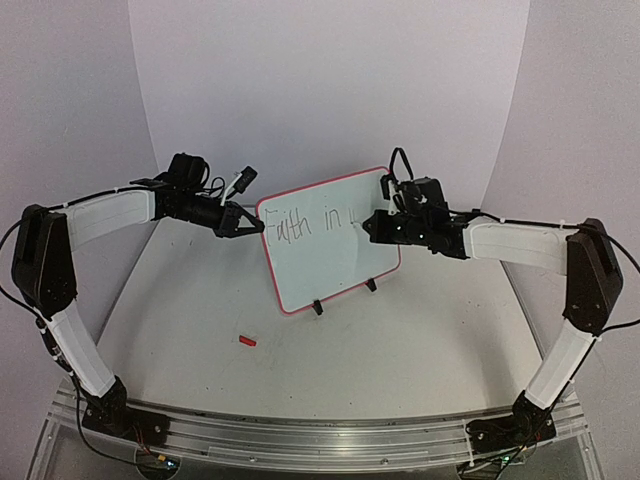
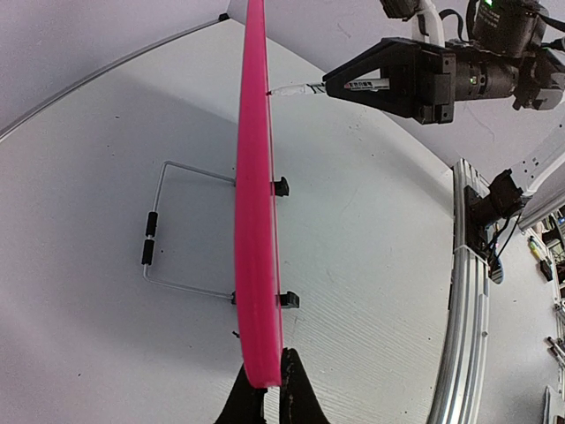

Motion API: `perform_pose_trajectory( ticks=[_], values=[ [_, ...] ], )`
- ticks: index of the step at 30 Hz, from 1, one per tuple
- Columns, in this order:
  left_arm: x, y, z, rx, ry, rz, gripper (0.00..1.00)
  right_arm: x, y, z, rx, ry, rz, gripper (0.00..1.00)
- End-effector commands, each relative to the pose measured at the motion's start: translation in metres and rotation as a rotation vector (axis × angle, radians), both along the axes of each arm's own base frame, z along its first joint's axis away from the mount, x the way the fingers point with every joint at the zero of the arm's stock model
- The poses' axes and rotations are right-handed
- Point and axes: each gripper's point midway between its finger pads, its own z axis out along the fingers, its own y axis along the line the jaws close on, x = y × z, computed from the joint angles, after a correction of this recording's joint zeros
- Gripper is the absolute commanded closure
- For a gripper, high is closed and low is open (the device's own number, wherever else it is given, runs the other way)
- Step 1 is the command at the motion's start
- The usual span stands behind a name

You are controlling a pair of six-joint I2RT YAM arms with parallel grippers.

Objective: Write a sentence on the whiteboard

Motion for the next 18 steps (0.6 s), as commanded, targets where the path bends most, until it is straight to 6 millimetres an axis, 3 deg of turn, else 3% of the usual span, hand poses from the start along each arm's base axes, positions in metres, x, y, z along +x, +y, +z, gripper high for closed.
perform_pose_trajectory(
  ticks=[1,18],
  values=[
    [-0.014,-0.007,-0.01,0.032,0.037,-0.042,1.0,0.008,-0.005,0.016,0.002,-0.041,-0.047,1.0],
    [-0.014,-0.008,-0.009,0.031,0.037,-0.043,1.0,0.001,-0.008,0.006,-0.009,-0.017,-0.039,1.0]
  ],
)
